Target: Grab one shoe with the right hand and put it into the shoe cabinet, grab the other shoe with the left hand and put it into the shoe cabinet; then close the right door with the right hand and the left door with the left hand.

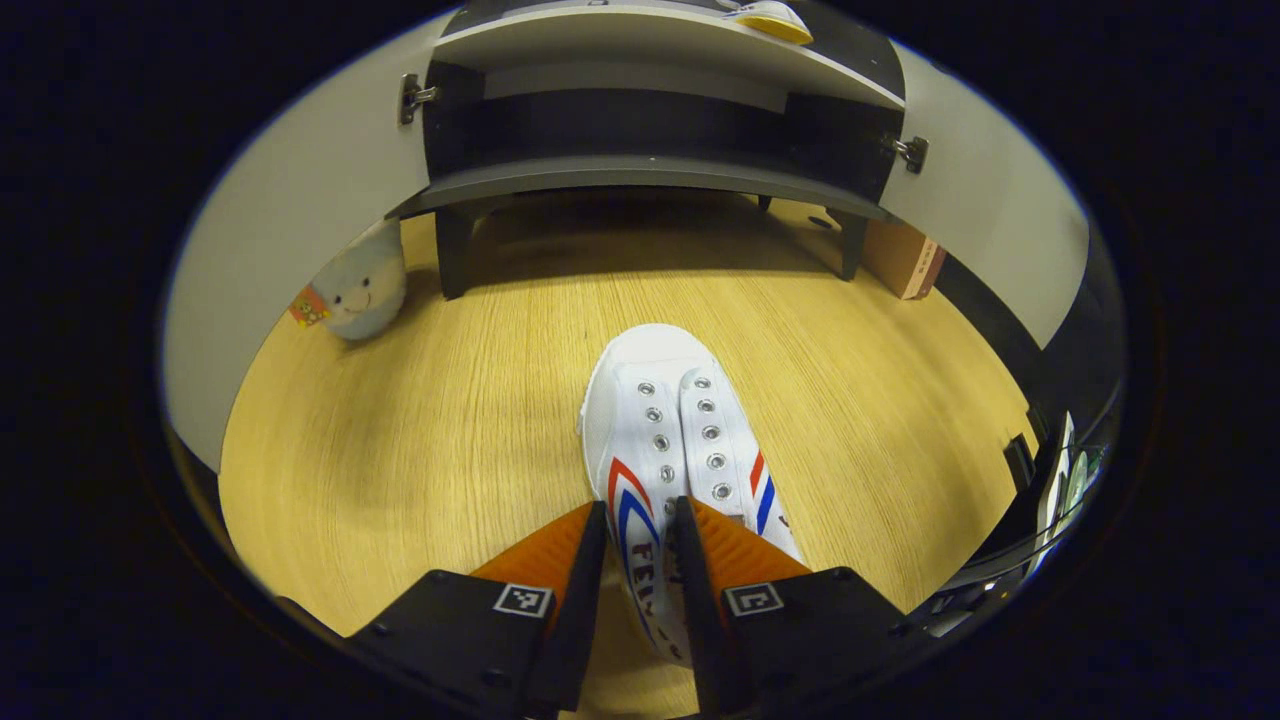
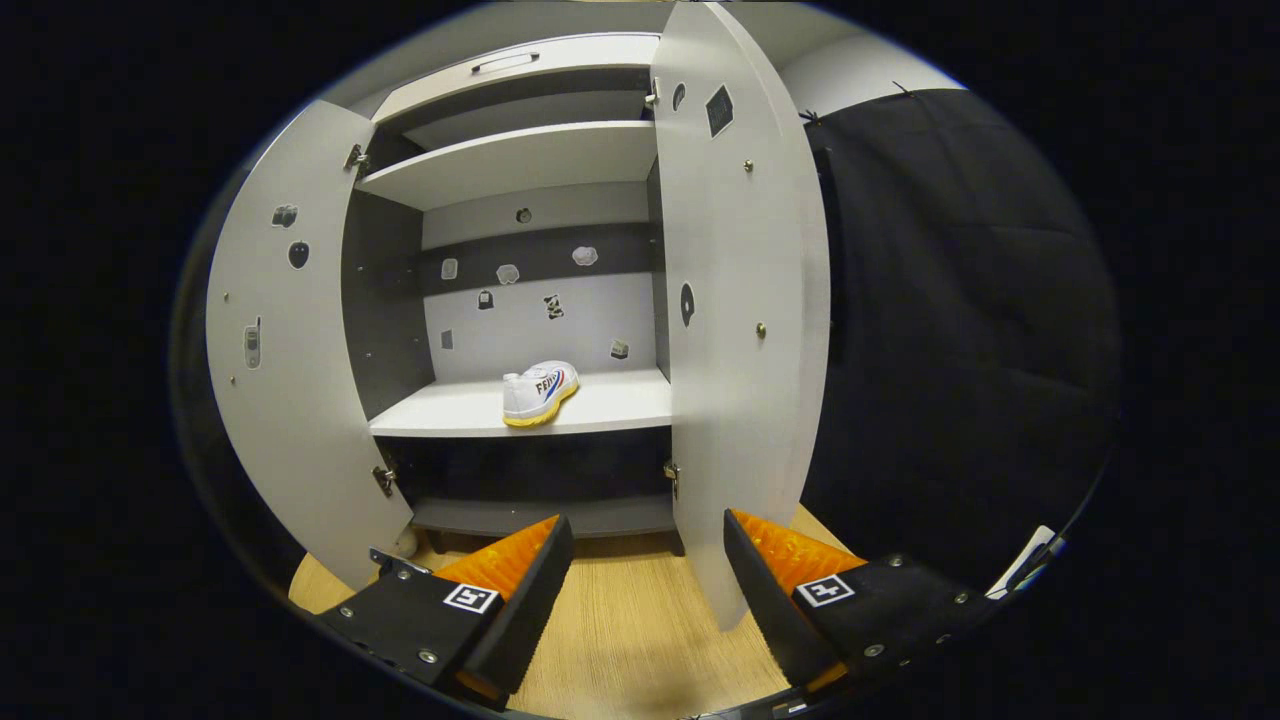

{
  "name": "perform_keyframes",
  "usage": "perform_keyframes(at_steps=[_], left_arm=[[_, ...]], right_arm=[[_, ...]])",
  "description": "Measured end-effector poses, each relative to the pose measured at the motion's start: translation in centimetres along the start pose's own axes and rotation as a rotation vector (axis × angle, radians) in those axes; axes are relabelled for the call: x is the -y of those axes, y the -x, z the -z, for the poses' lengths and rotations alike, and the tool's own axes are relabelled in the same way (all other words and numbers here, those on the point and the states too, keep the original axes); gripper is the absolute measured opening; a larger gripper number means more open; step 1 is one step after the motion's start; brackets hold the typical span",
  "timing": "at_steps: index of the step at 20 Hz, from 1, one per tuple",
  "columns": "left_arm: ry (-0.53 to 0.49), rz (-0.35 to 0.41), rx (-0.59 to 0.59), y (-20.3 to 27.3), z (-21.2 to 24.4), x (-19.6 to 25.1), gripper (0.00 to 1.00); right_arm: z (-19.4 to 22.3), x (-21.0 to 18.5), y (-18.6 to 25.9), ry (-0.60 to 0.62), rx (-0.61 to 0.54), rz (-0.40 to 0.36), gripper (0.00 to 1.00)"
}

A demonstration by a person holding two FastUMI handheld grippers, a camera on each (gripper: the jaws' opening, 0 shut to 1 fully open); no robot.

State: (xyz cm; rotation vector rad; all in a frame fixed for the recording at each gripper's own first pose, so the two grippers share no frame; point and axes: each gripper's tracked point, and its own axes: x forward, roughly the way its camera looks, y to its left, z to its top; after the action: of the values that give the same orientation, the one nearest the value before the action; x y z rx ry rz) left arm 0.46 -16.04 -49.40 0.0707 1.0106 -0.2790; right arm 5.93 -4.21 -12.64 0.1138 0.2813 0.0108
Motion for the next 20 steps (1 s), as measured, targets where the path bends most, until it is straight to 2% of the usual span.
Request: perform_keyframes(at_steps=[1,2,3,4,5,10,14,17,20], left_arm=[[-0.003,0.003,-0.005,0.2,0.0,0.0,0.38],[0.003,-0.014,-0.01,0.6,-0.1,-0.5,0.36],[0.018,-0.016,-0.021,0.1,0.1,-0.6,0.2],[0.033,-0.029,-0.03,0.1,0.0,-0.8,0.2],[0.042,-0.031,-0.038,0.2,-0.2,-0.7,0.09],[0.076,-0.004,-0.063,1.1,-1.2,-0.8,0.07],[0.089,0.011,-0.04,2.5,-2.9,-1.3,0.07],[0.143,0.031,-0.014,4.4,-4.9,-2.1,0.07],[0.138,0.025,0.03,6.7,-7.8,-3.4,0.07]], right_arm=[[0.0,0.1,0.1,-0.002,0.0,0.0,0.93],[-0.1,0.0,0.2,-0.004,0.002,-0.001,0.93],[0.0,-0.1,0.2,-0.003,0.003,-0.001,0.93],[-0.1,0.0,0.2,-0.002,0.003,0.001,0.93],[-0.1,-0.1,0.3,-0.002,0.004,-0.001,0.93],[-0.4,-0.2,0.4,0.001,0.011,-0.009,0.93],[-0.5,-0.5,0.4,0.013,0.017,-0.029,0.93],[-0.8,-0.9,0.1,0.029,0.023,-0.059,0.93],[-1.3,-1.7,-0.3,0.033,0.03,-0.107,0.93]])
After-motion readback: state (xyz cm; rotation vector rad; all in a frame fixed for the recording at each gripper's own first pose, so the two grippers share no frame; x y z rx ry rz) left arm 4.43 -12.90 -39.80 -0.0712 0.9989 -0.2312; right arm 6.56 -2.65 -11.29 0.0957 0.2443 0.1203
